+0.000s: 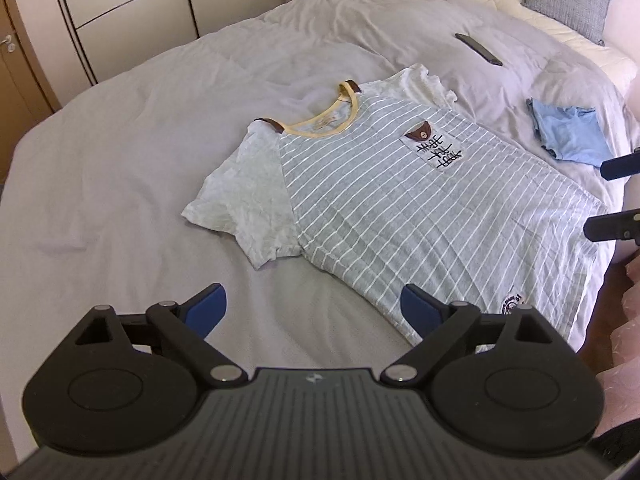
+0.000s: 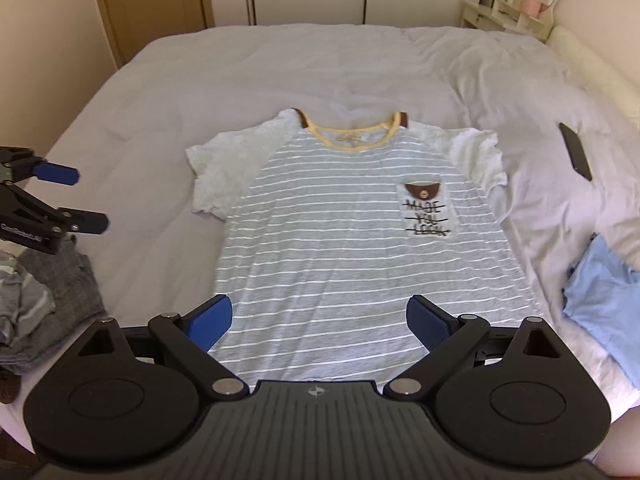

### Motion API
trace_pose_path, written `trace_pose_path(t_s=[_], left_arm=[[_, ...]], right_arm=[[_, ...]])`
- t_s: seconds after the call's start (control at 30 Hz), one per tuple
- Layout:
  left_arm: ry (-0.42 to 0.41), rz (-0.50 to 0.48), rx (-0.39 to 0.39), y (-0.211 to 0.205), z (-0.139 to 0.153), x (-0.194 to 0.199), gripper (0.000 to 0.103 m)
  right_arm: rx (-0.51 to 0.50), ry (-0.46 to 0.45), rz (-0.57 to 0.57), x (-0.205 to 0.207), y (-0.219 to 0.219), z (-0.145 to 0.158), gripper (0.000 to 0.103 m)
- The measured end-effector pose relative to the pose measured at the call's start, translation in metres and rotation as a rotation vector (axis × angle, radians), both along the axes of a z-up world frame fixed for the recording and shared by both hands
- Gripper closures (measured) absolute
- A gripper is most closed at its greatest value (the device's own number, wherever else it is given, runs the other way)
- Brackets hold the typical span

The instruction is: Fold clothes

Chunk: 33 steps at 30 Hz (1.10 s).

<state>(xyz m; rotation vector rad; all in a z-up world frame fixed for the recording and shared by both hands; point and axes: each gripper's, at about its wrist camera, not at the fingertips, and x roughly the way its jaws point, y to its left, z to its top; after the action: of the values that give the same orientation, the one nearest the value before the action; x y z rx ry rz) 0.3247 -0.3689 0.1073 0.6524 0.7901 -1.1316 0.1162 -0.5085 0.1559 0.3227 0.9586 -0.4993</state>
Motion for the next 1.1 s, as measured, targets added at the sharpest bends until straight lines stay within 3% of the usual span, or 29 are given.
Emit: trace_pose_path(t_s=[0.2,0.43,0.77,1.1], left_arm=[[-0.007,0.015,0.031,0.009,0.006,-0.025,0.004],[0.011,-0.006,0.026,0.009,0.014,-0.053,0.003],[0.051,-0.137,0.037,-0.016,0.017,-0.095,0.002],[0.034,-0.249,0.021,-0.046,0.026,-0.124,0.002]], right_arm=[[0.059,0.03,-0.053,0.0,0.005,-0.004,0.006],[0.089,0.072,-0.085,-0.042,0.009,-0.005,0.006],[0.022,0.179,-0.178,-0.127,0.021,0.007,0.005],[0.033,0.207,-0.317,-0.178,0.019,0.011,0.004]])
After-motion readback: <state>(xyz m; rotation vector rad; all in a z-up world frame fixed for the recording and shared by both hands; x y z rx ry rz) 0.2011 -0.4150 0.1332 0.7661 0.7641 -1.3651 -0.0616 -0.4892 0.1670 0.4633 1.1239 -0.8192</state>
